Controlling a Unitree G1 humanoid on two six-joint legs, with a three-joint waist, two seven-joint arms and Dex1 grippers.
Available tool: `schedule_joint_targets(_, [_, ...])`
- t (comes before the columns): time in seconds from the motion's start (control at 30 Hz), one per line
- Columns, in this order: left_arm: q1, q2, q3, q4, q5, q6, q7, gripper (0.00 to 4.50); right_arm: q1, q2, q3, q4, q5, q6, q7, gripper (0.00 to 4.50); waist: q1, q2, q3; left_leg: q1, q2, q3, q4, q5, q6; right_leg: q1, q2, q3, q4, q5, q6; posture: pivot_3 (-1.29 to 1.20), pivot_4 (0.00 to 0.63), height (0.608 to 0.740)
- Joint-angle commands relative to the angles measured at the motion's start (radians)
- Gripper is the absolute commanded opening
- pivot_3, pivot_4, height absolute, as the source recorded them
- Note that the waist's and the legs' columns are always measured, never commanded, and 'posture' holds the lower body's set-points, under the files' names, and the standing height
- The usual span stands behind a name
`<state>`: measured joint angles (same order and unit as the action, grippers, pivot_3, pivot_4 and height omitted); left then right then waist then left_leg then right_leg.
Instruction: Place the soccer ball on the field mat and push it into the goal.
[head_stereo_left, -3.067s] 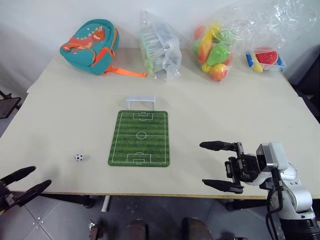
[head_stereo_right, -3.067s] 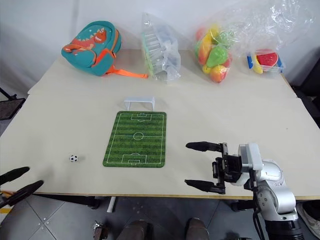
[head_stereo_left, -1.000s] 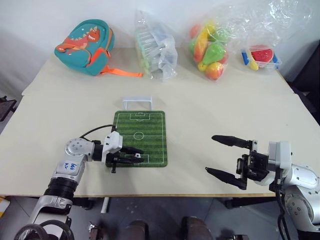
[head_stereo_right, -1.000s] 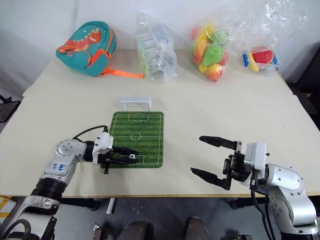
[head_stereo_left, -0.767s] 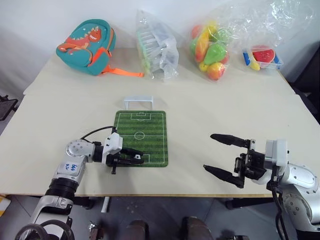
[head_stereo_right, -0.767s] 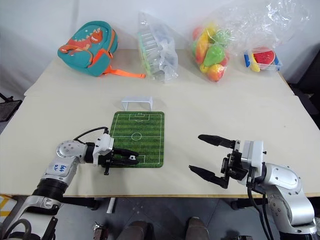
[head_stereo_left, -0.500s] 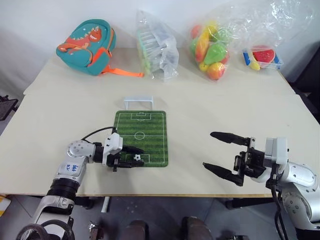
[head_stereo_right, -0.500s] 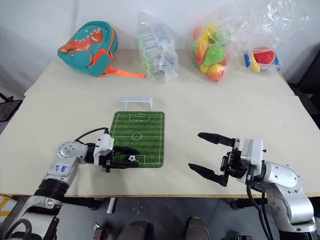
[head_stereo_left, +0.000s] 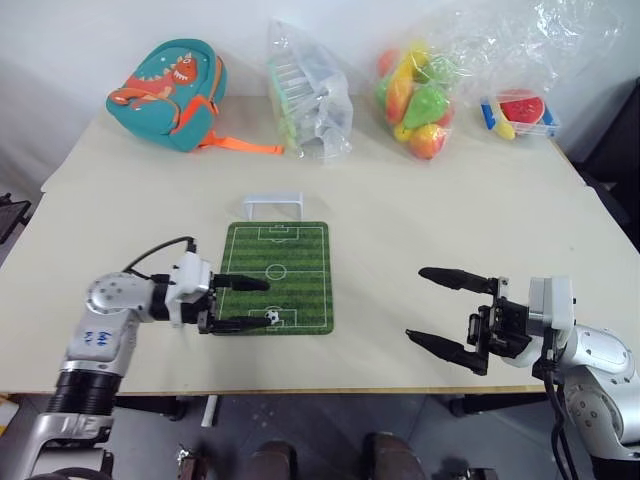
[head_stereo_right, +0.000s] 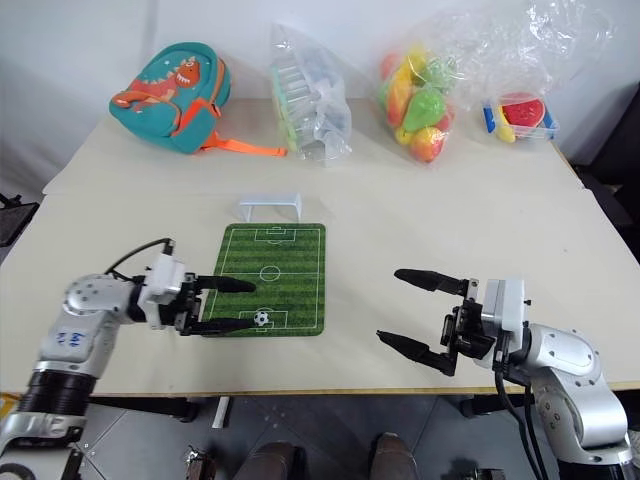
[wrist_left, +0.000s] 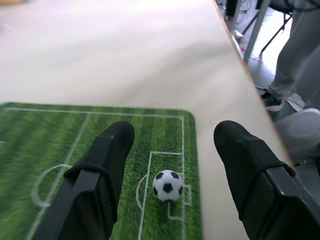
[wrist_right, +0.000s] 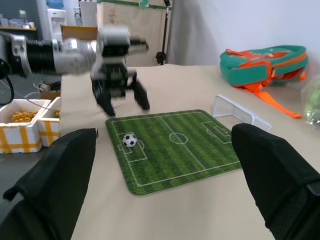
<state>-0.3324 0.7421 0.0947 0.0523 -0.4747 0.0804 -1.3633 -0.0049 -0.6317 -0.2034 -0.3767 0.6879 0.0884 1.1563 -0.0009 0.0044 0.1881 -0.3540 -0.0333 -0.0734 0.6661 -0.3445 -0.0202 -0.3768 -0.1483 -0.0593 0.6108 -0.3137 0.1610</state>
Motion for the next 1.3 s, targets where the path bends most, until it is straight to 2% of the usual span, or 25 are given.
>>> schedule_joint_targets(0.03, [0.08,0.075,0.095,-0.075,-0.064,0.064,-0.01,3.07,-0.001,-0.005,-0.029,0.03,0.006,-0.038,0.035,4.5,0.0,0.0,0.0,0.0,0.0,0.0,0.0,0.0,0.0,0.0,0.0,0.0,0.0,0.0,0.0,0.0,0.15,0.74])
schedule_joint_targets(0.1, [0.14,0.108,0.124,-0.081,-0.077,0.083,-0.029,3.07,-0.008,-0.004,-0.035,0.053,0.004,-0.056,0.051,4.5,-0.001,0.001,0.0,0.001,0.0,0.0,-0.001,0.0,0.0,0.0,0.0,0.001,0.0,0.0,0.0,0.0,0.15,0.74])
schedule_joint_targets(0.23, [0.258,0.113,0.113,-0.043,-0.03,0.024,-0.062,2.45,-0.001,-0.021,-0.027,0.111,-0.004,-0.086,0.124,4.5,0.001,0.001,0.001,0.001,0.0,0.0,-0.001,0.0,0.0,0.0,0.0,0.001,0.0,0.0,0.0,0.0,0.15,0.74])
schedule_joint_targets(0.43, [0.241,-0.001,-0.003,-0.041,0.028,-0.028,-0.016,1.06,-0.003,-0.047,-0.011,0.264,-0.073,-0.189,0.248,4.5,0.019,0.001,0.001,0.0,-0.002,0.001,0.0,0.0,0.001,0.0,0.0,0.001,-0.004,0.0,0.0,0.0,0.15,0.74])
schedule_joint_targets(0.53, [0.191,-0.054,-0.06,-0.033,0.057,-0.031,0.012,0.16,-0.005,-0.036,-0.012,0.31,-0.081,-0.224,0.272,4.5,0.023,0.001,0.001,0.001,-0.001,0.001,0.001,0.0,0.0,0.001,0.0,0.001,-0.003,0.0,0.0,0.0,0.15,0.74])
schedule_joint_targets(0.57, [0.177,-0.064,-0.068,-0.022,0.063,-0.037,0.017,0.07,-0.003,-0.034,-0.011,0.318,-0.083,-0.231,0.275,4.5,0.023,0.001,0.001,0.001,-0.001,0.001,0.001,0.0,0.0,0.0,0.0,0.001,-0.002,0.0,0.0,0.0,0.15,0.74])
schedule_joint_targets(0.83, [0.088,-0.116,-0.102,0.064,0.08,-0.026,0.058,0.07,0.019,-0.012,-0.015,0.337,-0.087,-0.271,0.263,4.5,0.019,0.001,0.001,0.001,-0.001,0.001,0.001,0.0,0.0,0.0,0.0,0.001,0.0,0.0,0.0,0.0,0.15,0.74])
schedule_joint_targets(0.97, [0.02,-0.142,-0.124,0.178,0.139,-0.081,0.089,0.07,0.029,0.006,-0.014,0.327,-0.09,-0.282,0.235,4.5,0.022,0.001,0.001,0.001,-0.001,0.001,0.001,0.0,0.0,0.0,0.0,0.001,0.0,0.0,0.0,0.0,0.15,0.74])
schedule_joint_targets(1.17, [-0.122,-0.227,-0.101,0.363,0.166,-0.154,0.153,0.07,0.024,0.052,-0.018,0.296,-0.107,-0.291,0.147,4.5,0.025,0.001,0.001,0.0,-0.002,0.001,0.002,0.0,0.0,0.001,0.0,0.001,0.0,0.001,0.001,0.0,0.15,0.74])
schedule_joint_targets(1.3, [-0.213,-0.286,-0.044,0.448,0.167,-0.178,0.29,0.07,0.013,0.103,-0.019,0.288,-0.137,-0.317,0.05,4.5,0.025,0.001,0.001,0.0,-0.002,0.001,0.002,0.0,0.0,0.0,0.0,0.001,0.001,0.001,0.001,0.0,0.15,0.74])
